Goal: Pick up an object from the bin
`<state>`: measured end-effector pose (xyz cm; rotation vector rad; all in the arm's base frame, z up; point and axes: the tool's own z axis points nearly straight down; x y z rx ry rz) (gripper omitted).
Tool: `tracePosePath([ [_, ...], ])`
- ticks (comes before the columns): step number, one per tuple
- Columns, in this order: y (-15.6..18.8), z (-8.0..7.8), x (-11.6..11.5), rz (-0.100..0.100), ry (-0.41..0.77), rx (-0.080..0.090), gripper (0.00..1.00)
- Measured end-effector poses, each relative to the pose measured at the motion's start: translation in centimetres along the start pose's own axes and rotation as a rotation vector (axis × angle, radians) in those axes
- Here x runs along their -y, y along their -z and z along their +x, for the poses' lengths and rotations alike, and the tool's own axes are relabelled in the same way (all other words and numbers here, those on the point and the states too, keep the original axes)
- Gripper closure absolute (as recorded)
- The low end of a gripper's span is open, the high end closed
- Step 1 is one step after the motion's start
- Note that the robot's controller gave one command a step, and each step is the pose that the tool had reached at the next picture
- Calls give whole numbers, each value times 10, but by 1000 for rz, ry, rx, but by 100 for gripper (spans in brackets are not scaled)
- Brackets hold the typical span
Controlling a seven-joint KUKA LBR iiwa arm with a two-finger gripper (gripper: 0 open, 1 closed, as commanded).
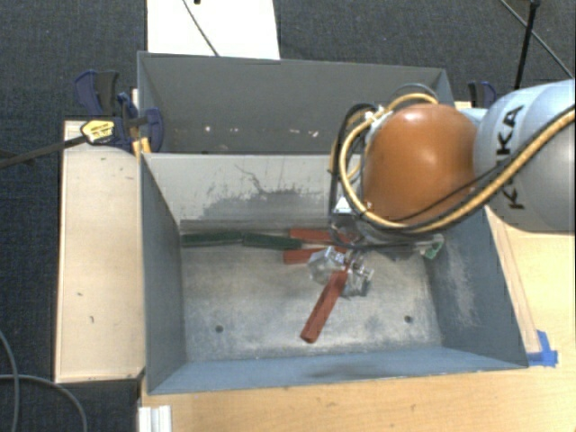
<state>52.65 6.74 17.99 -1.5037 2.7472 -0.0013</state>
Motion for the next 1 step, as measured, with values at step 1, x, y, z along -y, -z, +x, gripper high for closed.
tracePosePath([
  [1,88,25,1,2,52,-2,100],
])
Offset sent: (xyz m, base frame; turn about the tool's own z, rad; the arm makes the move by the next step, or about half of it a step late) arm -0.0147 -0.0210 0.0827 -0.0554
